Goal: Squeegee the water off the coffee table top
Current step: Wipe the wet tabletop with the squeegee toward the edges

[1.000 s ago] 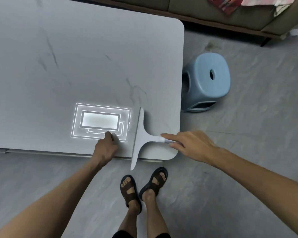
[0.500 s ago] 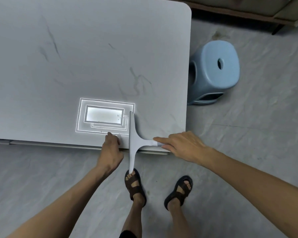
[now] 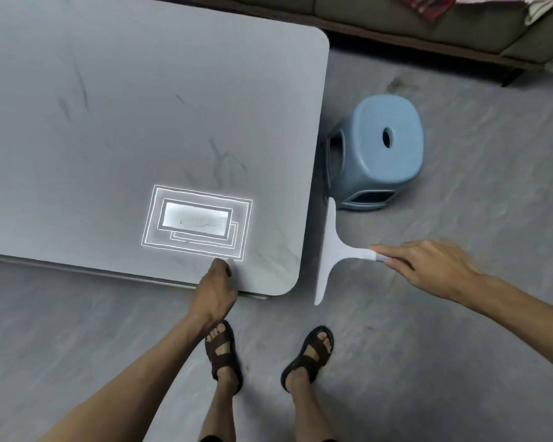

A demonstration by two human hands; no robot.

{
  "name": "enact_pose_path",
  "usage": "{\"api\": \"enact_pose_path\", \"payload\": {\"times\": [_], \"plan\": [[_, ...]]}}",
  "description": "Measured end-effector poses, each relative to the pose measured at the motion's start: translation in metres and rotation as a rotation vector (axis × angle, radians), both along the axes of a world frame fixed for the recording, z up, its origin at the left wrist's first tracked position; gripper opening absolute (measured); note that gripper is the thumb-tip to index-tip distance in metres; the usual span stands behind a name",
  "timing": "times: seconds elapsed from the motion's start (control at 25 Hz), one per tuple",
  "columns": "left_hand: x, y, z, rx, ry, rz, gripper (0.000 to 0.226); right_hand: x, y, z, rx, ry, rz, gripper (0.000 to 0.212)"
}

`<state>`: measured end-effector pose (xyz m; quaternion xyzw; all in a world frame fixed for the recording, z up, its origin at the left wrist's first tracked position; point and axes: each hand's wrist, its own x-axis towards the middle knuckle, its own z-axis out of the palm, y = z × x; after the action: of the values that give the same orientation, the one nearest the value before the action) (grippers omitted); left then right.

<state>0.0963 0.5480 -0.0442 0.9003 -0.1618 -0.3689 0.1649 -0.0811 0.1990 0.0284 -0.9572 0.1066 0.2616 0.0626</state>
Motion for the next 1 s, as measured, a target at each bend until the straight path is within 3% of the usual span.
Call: {"api": "enact_pose_path", "payload": {"times": [0.16,0.28,0.44,0.68,0.8,1.0], "plan": [[0.003,0.010,0.000,-0.010,-0.099,0.336,0.027,0.060,0.038,-0.001,0.113,-0.089,0.261,0.042],[0.021,0.044,-0.002,0.018,-0.157,0.581,0.018,0.128,0.115,-0.019,0.213,-0.038,0.551,0.046],[0.046,0.082,-0.008,-0.004,-0.142,0.649,0.024,0.201,0.194,-0.045,0.263,-0.074,0.689,0.040],[0.050,0.077,-0.016,-0.009,-0.047,0.432,0.024,0.213,0.176,-0.058,0.293,-0.097,0.443,0.039],[0.043,0.055,-0.012,-0.027,0.012,0.365,0.023,0.168,0.120,-0.048,0.236,-0.082,0.224,0.039],[0.031,0.019,-0.011,0.038,0.042,0.075,0.023,0.078,0.031,-0.018,0.050,-0.035,-0.088,0.037]]}}
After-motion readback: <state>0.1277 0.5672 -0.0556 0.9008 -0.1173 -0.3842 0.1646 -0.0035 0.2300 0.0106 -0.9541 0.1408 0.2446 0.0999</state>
